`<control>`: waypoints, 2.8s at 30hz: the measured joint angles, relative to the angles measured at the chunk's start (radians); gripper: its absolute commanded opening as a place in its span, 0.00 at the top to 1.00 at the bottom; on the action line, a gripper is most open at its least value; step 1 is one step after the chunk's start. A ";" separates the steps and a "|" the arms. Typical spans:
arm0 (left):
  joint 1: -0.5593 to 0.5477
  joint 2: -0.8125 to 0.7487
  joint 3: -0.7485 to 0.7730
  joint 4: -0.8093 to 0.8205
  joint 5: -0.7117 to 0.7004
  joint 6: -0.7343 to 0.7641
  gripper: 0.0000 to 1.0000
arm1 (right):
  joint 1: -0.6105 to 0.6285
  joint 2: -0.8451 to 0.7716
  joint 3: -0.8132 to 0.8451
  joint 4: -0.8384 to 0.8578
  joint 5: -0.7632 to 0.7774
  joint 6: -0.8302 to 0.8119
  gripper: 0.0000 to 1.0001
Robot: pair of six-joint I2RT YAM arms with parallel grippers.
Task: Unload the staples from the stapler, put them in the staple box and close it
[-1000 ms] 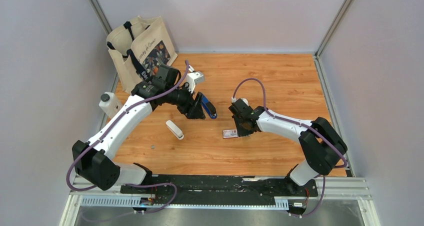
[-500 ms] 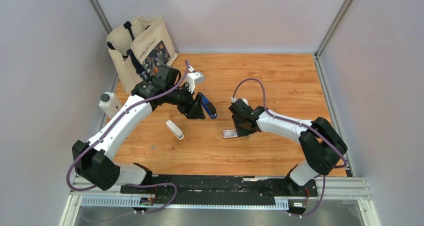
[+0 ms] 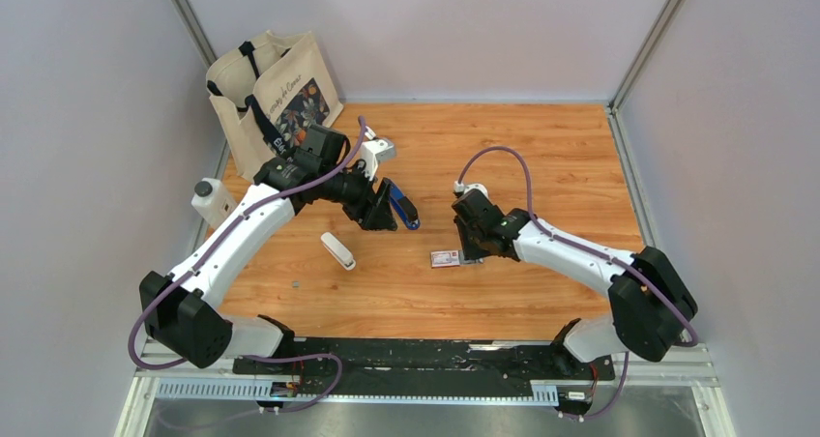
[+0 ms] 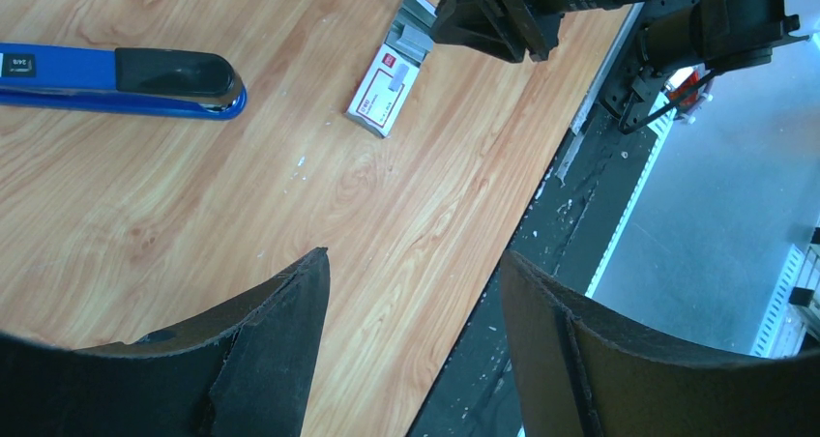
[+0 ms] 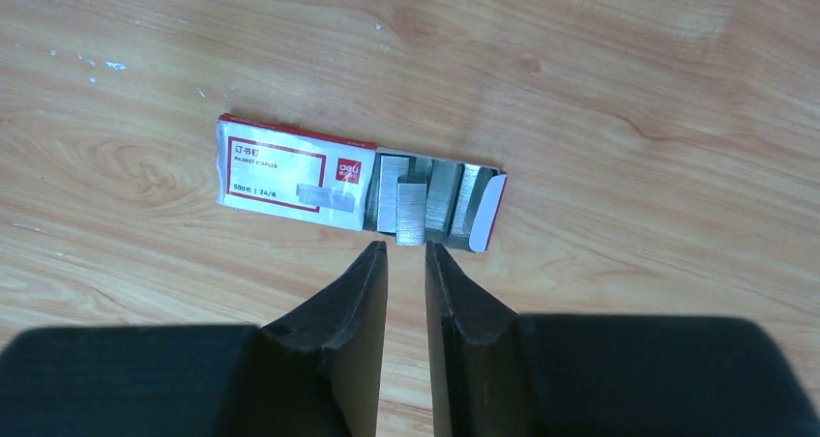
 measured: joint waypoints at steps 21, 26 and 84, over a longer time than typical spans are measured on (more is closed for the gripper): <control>-0.002 0.000 0.000 0.000 0.001 0.000 0.27 | 0.000 0.068 0.000 0.010 0.008 -0.005 0.67; -0.002 0.000 0.000 0.000 0.003 0.000 0.27 | 0.000 0.090 0.000 0.010 0.008 -0.008 0.67; -0.002 -0.018 -0.026 0.001 0.007 0.000 0.27 | 0.000 0.164 0.040 0.032 0.005 -0.052 0.85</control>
